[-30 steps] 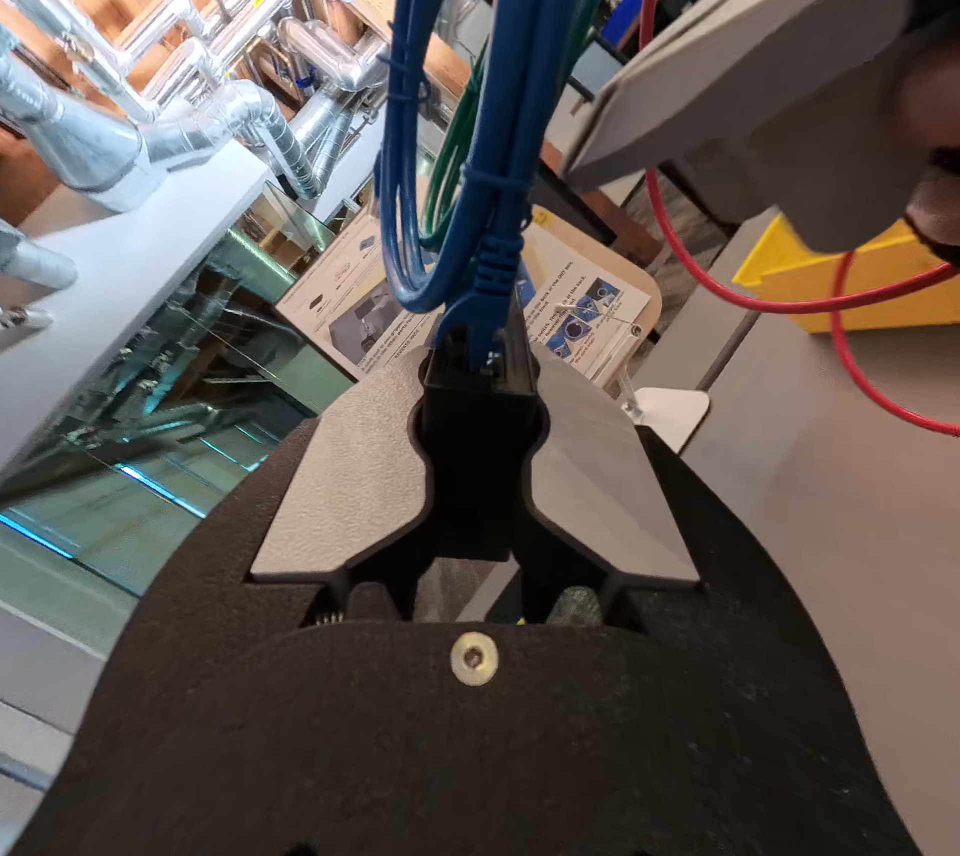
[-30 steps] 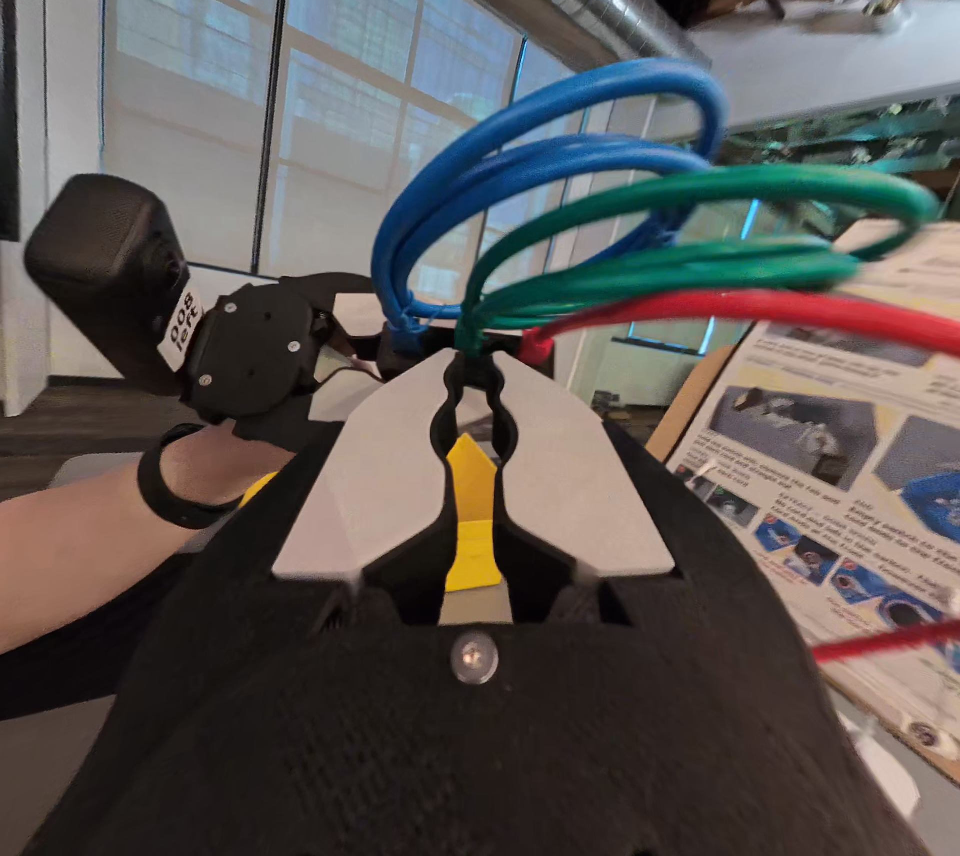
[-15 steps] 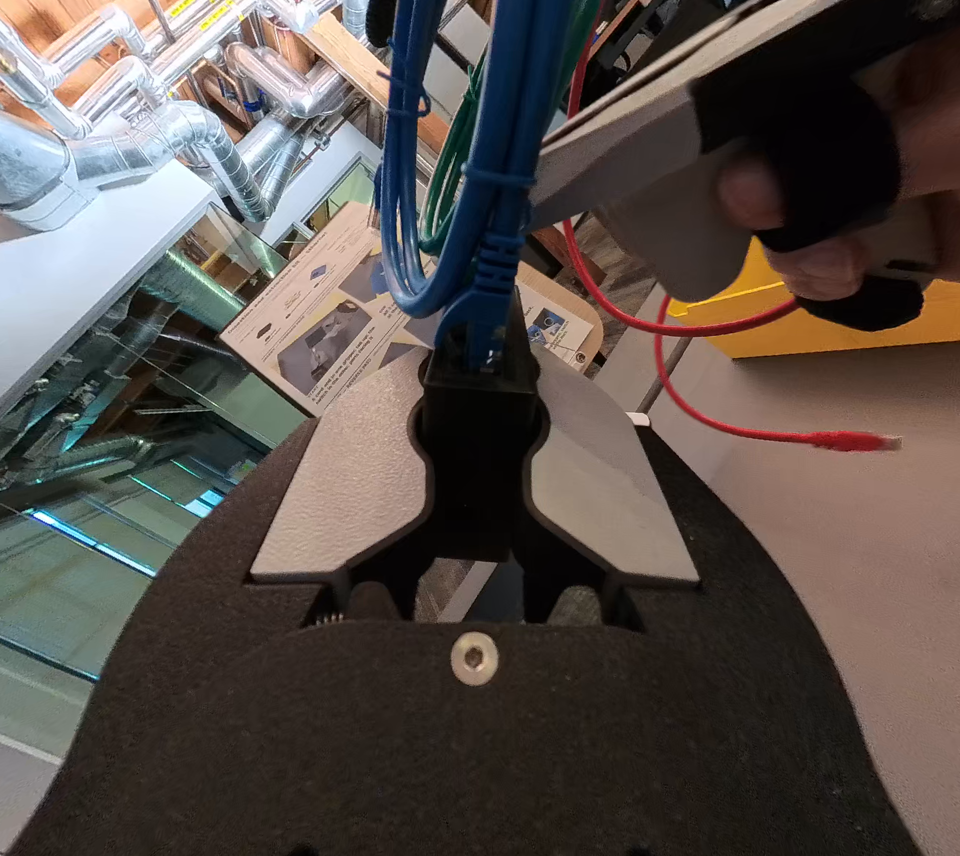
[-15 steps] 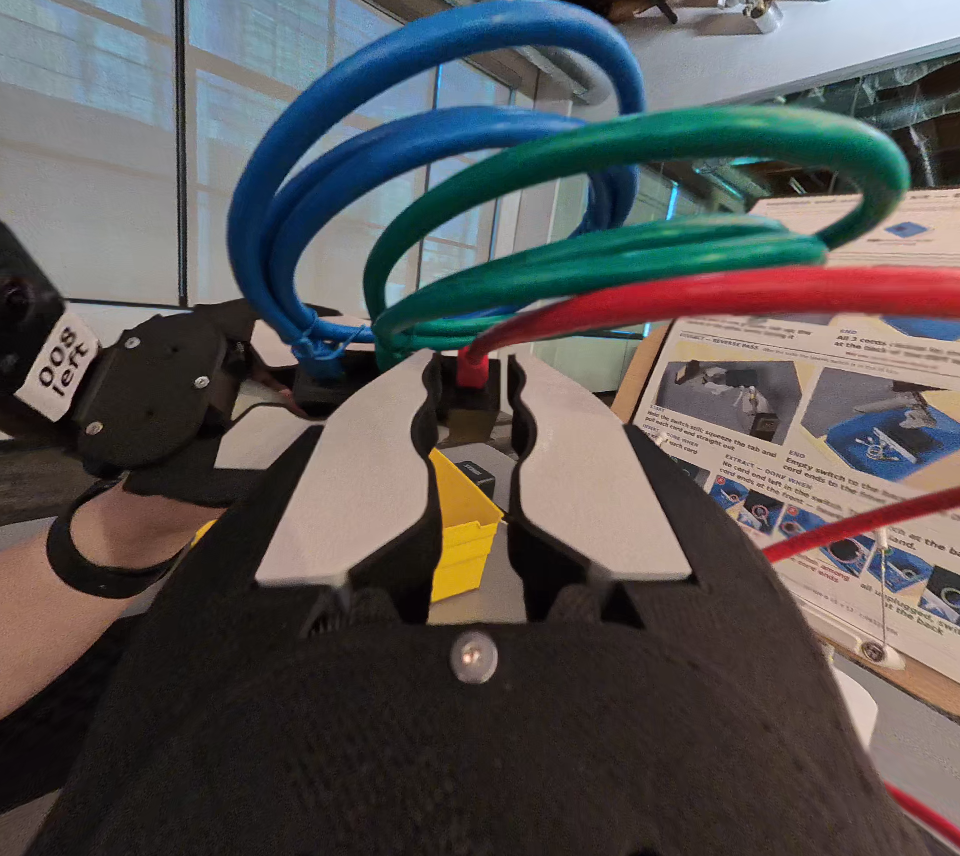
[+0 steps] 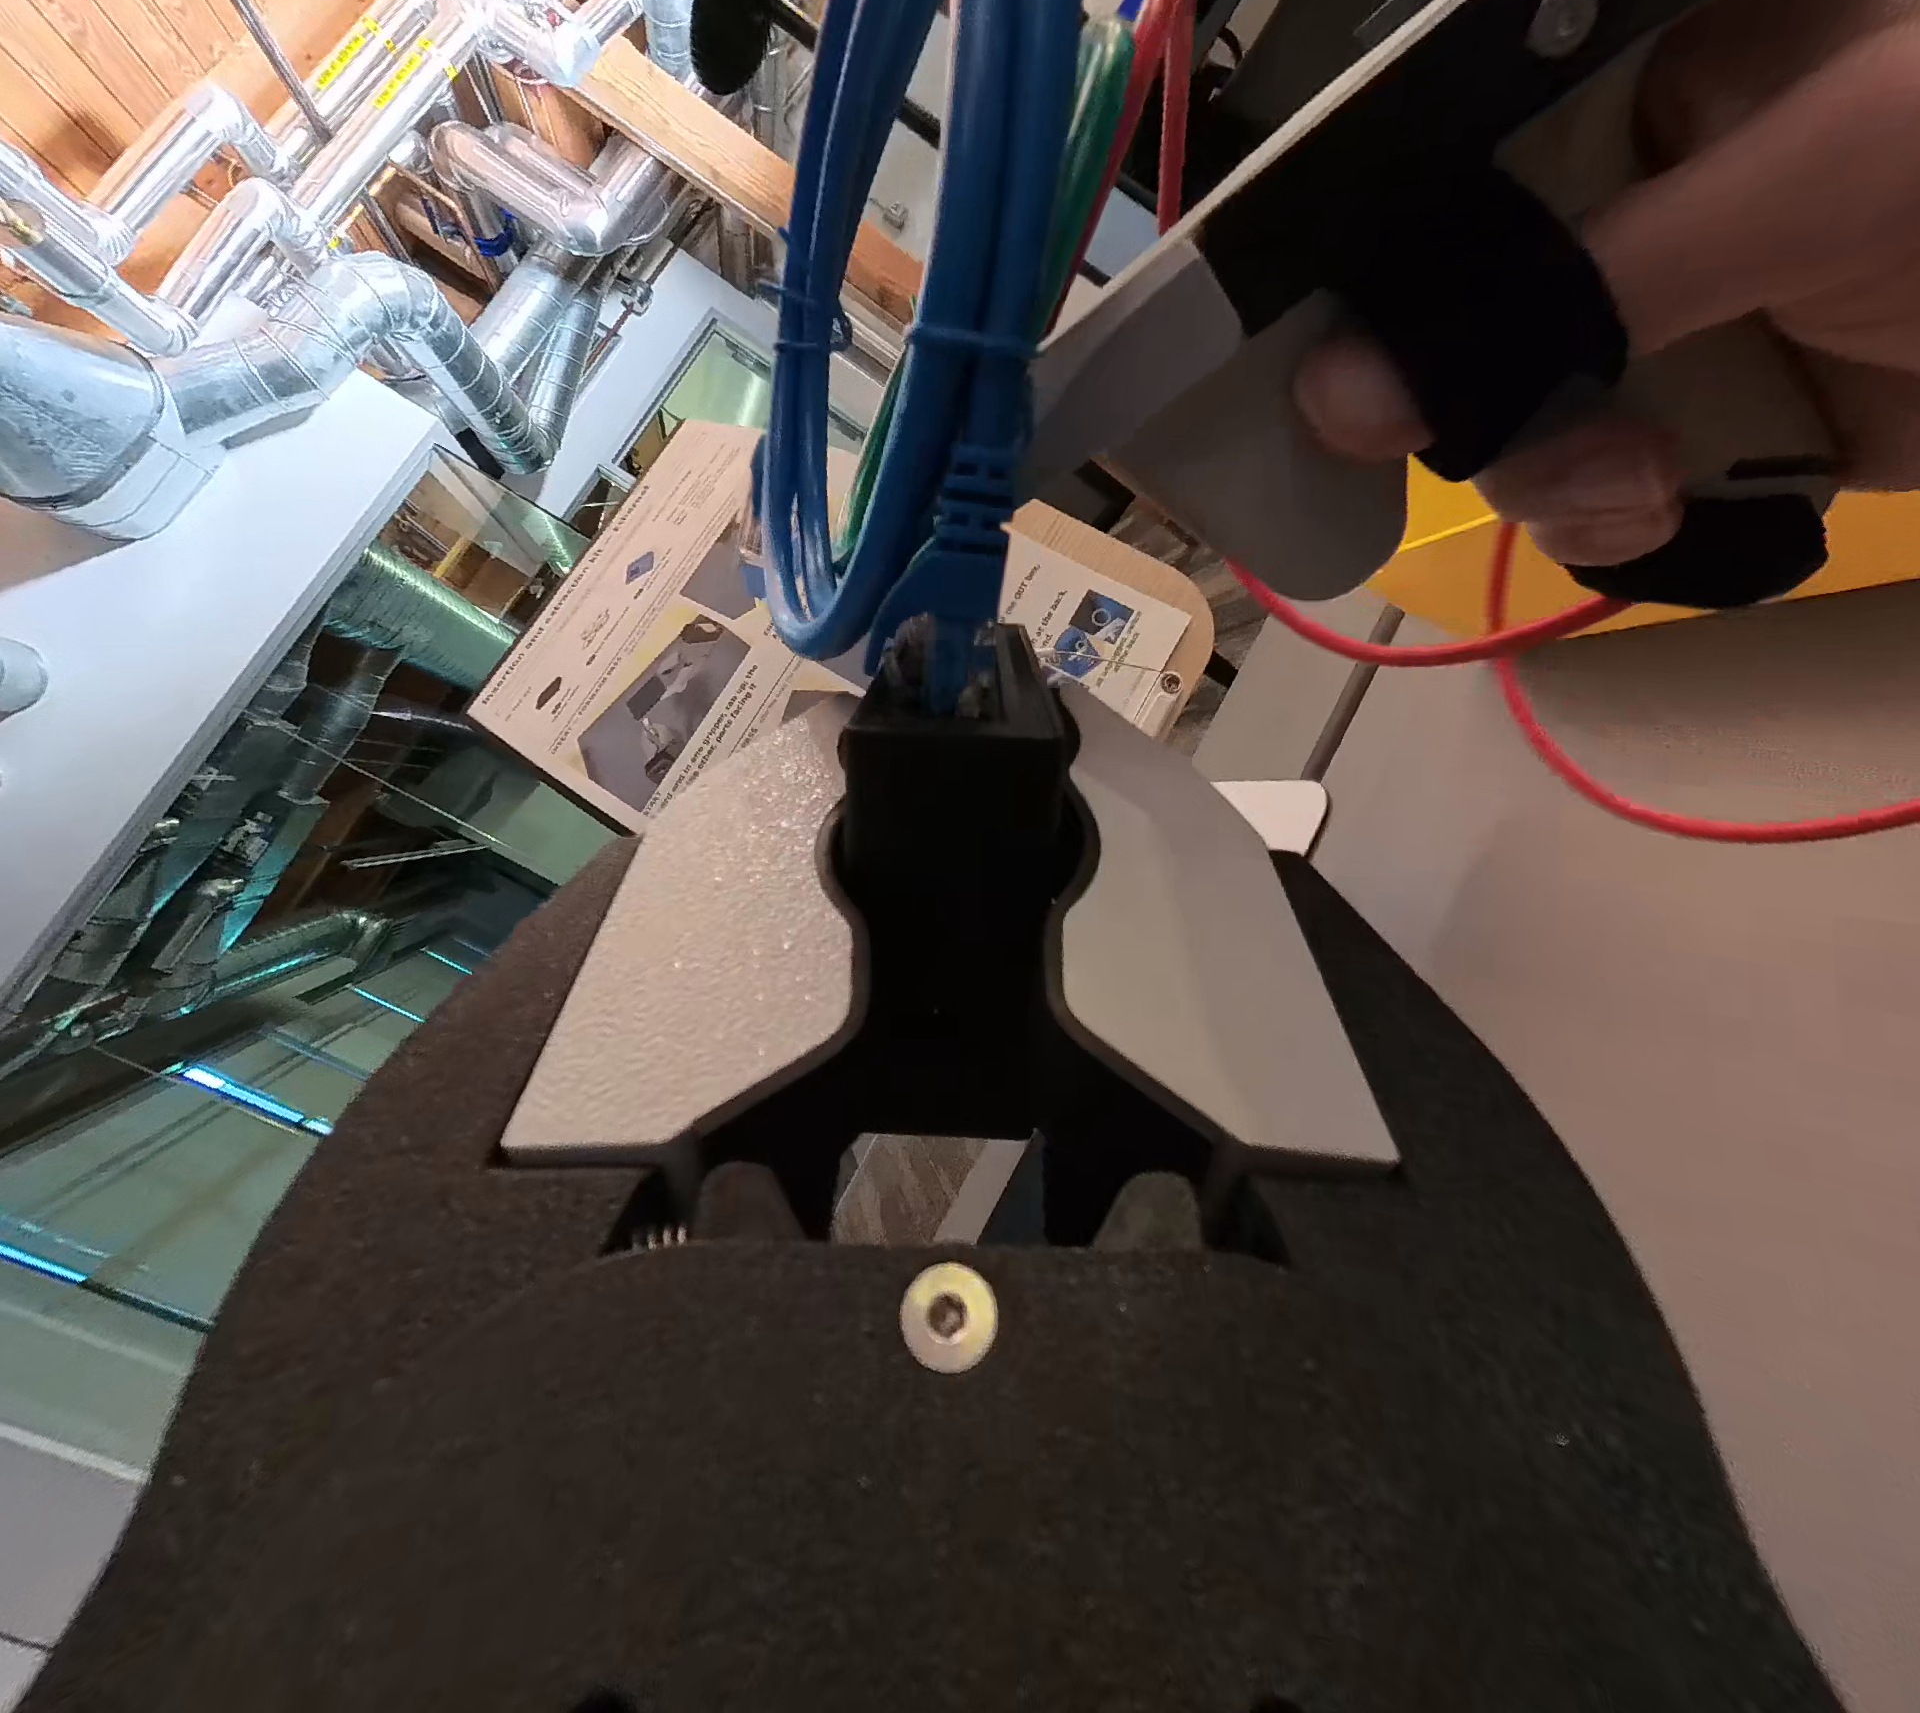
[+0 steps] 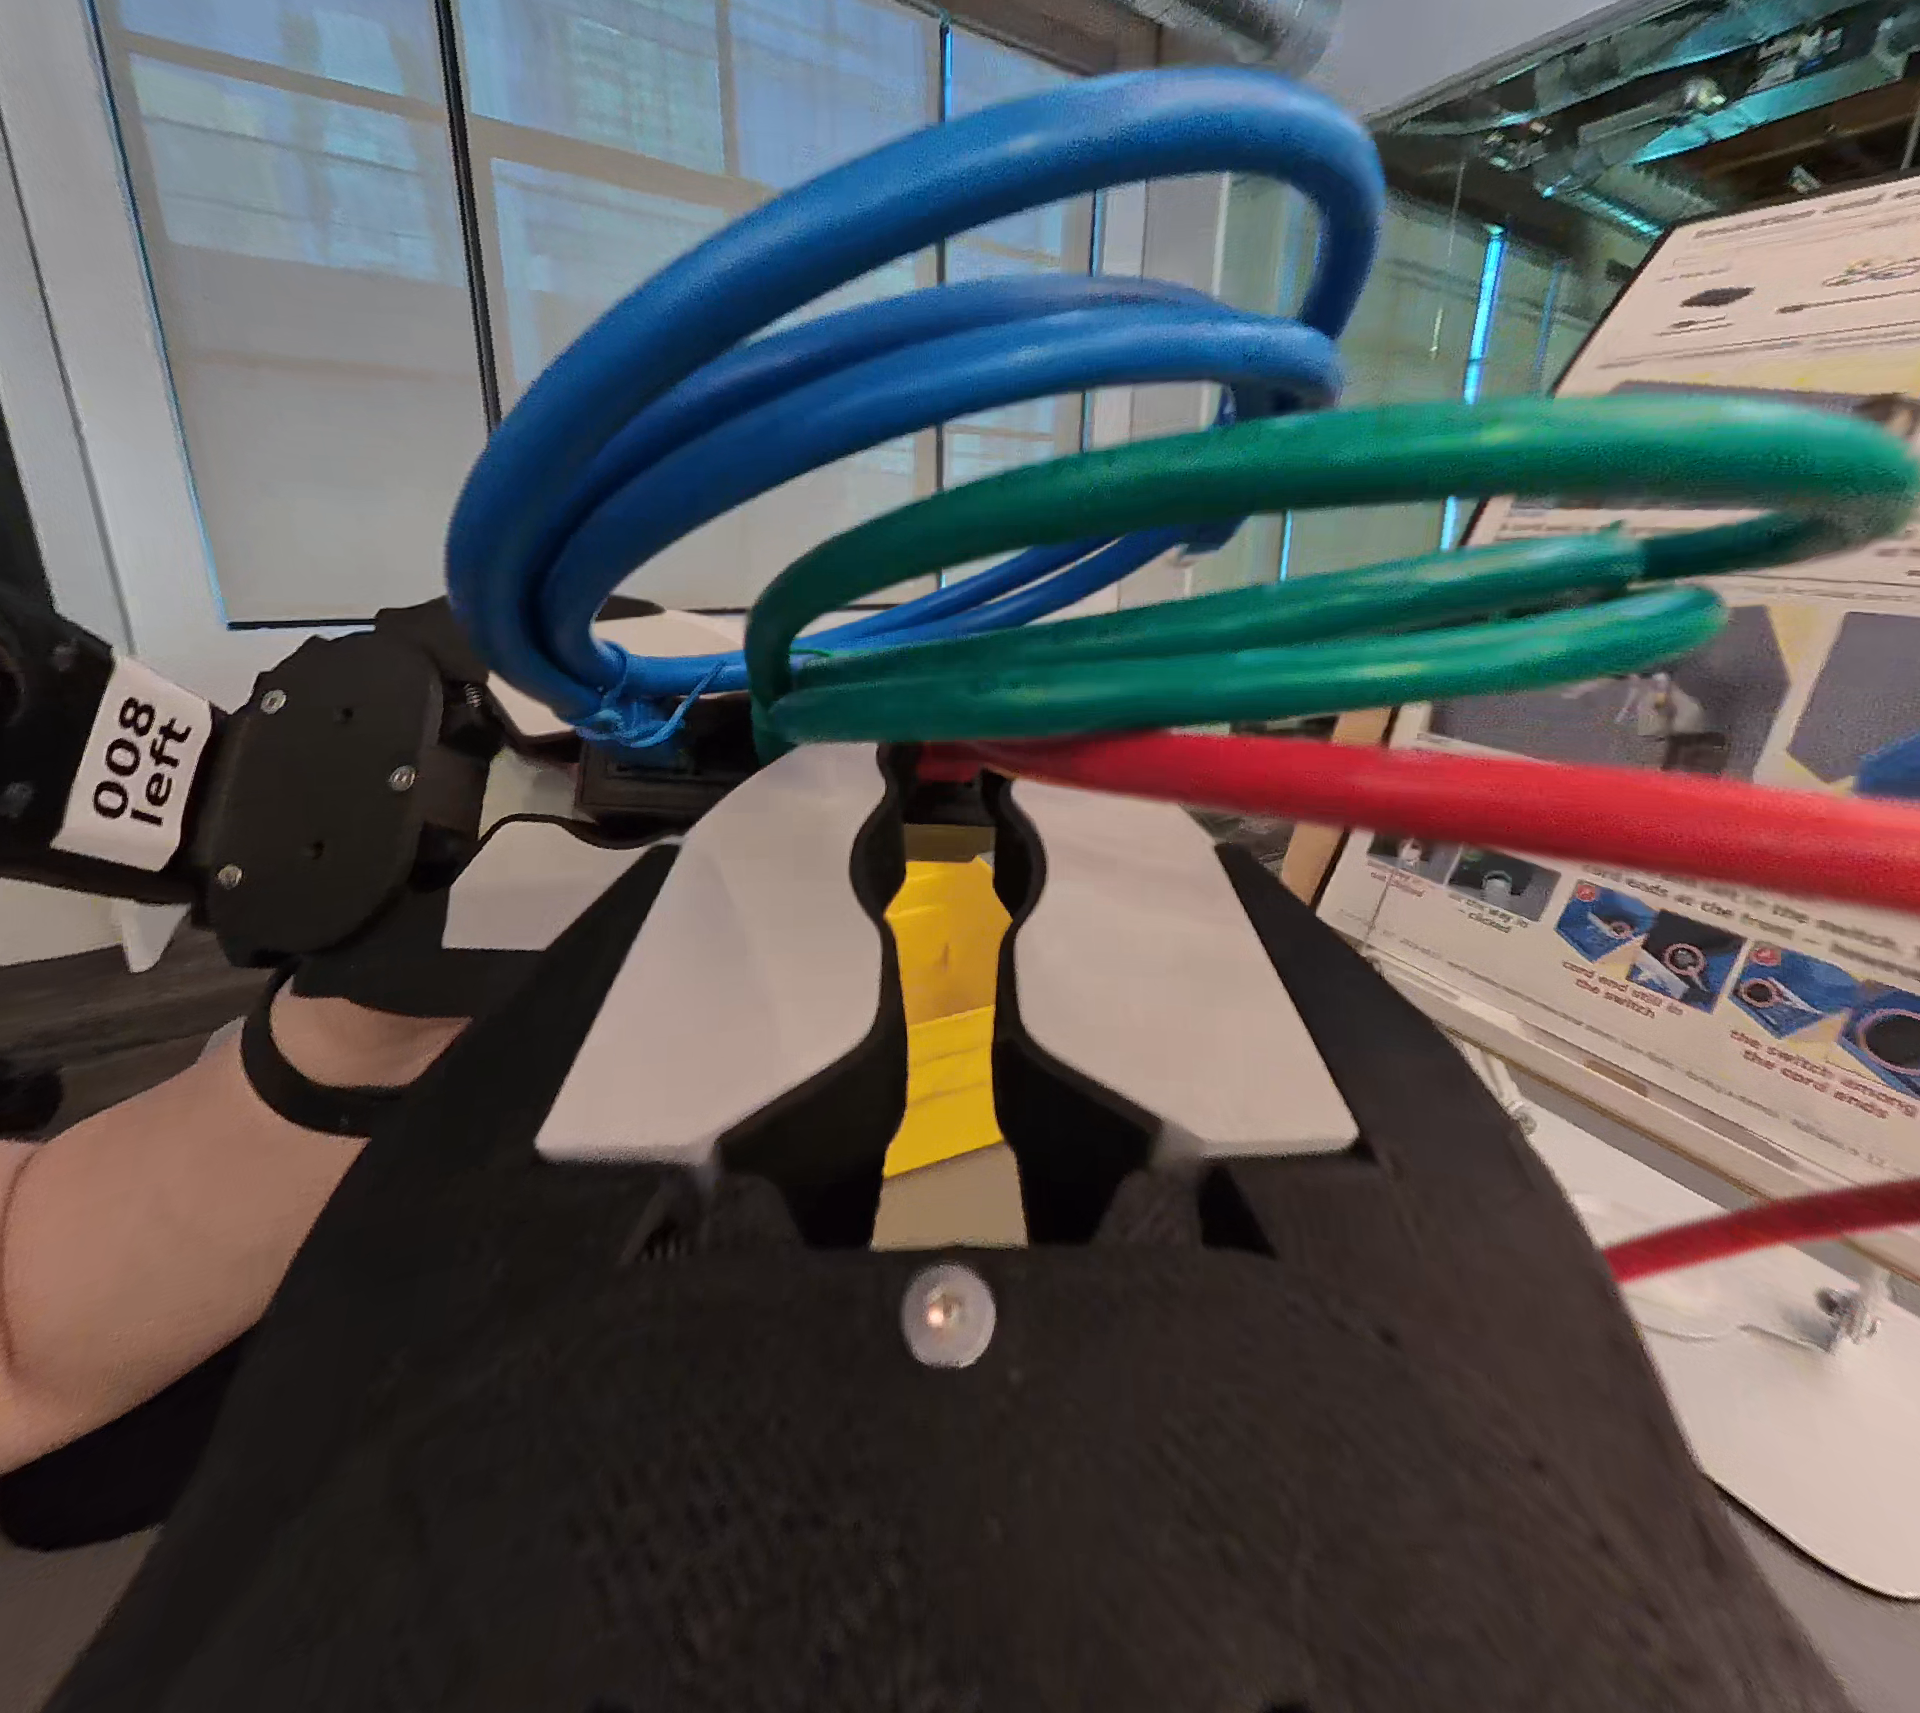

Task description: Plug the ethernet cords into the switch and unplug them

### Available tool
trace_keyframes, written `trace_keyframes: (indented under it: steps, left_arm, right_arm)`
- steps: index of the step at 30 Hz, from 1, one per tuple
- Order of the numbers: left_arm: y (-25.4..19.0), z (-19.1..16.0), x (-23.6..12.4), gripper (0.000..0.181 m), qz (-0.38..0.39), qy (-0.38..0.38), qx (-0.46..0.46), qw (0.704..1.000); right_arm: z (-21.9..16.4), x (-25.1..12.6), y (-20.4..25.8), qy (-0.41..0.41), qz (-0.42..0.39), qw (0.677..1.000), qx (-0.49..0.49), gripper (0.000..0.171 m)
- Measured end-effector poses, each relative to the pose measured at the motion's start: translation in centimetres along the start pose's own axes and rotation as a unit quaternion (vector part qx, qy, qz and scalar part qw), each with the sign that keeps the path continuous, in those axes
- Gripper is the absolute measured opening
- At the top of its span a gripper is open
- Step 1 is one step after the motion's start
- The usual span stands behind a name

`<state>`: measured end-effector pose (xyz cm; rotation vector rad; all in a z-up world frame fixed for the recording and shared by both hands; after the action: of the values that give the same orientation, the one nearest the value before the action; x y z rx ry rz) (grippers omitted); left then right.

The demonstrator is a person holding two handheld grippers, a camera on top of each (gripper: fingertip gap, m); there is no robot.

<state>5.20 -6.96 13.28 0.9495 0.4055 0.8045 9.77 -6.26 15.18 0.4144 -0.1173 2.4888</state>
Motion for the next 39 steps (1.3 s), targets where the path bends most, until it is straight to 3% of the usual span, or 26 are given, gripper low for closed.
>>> trace_keyframes:
  steps: [4, 8, 11, 14, 21, 26, 31, 39]
  left_arm:
    - [1.5, -1.0, -0.5, 0.029, 0.023, 0.017, 0.0, 1.0]
    - [3.0, -3.0, -1.0, 0.029, 0.033, 0.06, 0.025, 0.997]
    - [3.7, -4.6, -1.1, 0.029, 0.046, 0.105, 0.062, 0.991]
    - [3.2, -6.2, -0.6, 0.029, 0.039, 0.158, 0.101, 0.982]
    - [-0.4, -7.2, 1.4, 0.029, -0.02, 0.211, 0.157, 0.965]
    - [-1.7, -6.4, 1.8, 0.029, -0.026, 0.213, 0.176, 0.961]
    - [-2.3, -6.5, 2.0, 0.03, -0.023, 0.243, 0.211, 0.947]
    - [-2.1, -6.5, 1.9, 0.031, -0.022, 0.239, 0.206, 0.949]
  right_arm:
    - [-0.3, 0.0, 0.0, 0.034, 0.034, 0.999, -0.014, 0.024]
    - [-0.8, -0.7, 1.0, 0.092, 0.093, 0.988, -0.078, 0.023]
    - [-1.8, -2.2, 2.5, 0.149, 0.13, 0.955, -0.22, 0.021]
    - [-1.1, -2.9, 2.5, 0.137, 0.073, 0.915, -0.372, 0.023]
    - [-3.3, -1.9, 3.8, 0.096, 0.058, 0.841, -0.529, 0.047]
    - [-5.4, -0.9, 0.1, 0.145, -0.016, 0.8, -0.582, 0.049]
    - [-6.2, -0.6, -2.0, 0.19, -0.072, 0.755, -0.624, 0.033]
    - [-6.5, -0.8, -1.3, 0.187, -0.036, 0.761, -0.62, 0.03]
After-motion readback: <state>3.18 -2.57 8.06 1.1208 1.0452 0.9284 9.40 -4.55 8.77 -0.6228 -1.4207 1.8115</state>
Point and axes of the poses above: each gripper's, where its closed fingertips meet, x out along the fingers, z out of its top, y = z × x across the jaws, the point moved 2 cm from there along -x, back along the fingers, and after that the axes turned 6 degrees about -z, right-handed, at the moved point
